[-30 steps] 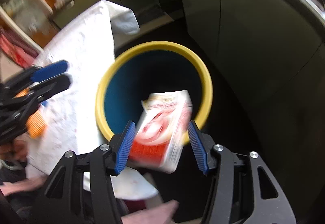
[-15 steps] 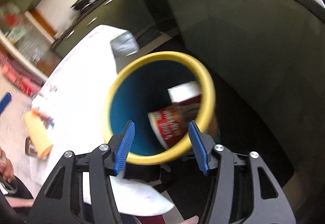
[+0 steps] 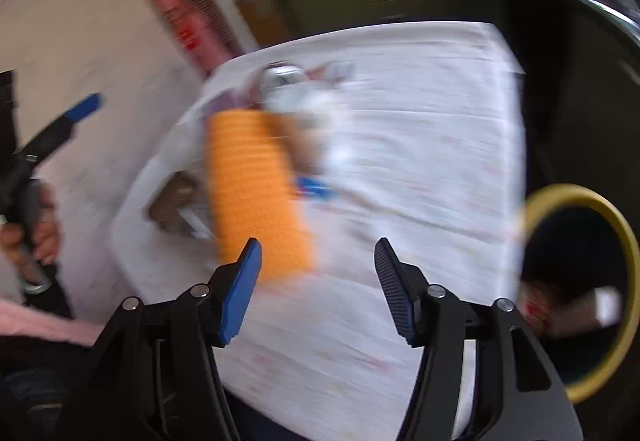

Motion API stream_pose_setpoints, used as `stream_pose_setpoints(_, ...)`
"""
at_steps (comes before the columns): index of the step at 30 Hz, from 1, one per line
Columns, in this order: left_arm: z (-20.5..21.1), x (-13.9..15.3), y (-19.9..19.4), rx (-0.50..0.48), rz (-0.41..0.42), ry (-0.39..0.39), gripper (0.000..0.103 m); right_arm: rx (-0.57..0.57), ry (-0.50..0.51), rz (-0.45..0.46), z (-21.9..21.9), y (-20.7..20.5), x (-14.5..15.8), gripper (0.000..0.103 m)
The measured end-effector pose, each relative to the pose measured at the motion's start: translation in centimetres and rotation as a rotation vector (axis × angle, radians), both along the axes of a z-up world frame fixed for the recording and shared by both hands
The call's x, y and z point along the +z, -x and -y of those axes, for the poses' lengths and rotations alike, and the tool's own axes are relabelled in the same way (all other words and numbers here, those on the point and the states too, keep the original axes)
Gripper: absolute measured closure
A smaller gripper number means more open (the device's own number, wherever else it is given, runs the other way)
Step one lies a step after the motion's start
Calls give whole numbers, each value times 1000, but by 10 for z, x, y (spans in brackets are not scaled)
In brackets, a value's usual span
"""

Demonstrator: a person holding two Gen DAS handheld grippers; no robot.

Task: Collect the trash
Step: 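Grasp the orange mesh sleeve with the right gripper and lift it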

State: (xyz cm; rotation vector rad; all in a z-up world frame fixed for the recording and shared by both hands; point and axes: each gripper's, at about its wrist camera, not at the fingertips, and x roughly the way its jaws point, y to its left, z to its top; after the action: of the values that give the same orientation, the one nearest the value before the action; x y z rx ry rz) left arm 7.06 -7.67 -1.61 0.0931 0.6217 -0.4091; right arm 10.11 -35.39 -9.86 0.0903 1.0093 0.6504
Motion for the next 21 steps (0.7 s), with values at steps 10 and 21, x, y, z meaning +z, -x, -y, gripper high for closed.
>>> stream_pose_setpoints(10, -50, -27, 0, 4, -34, 58, 5, 135, -16, -89, -42, -44, -15, 42)
stream_pose_setpoints(21, -56, -44, -6, 0, -66, 67, 5, 144, -52, -129, -40, -46, -22, 86)
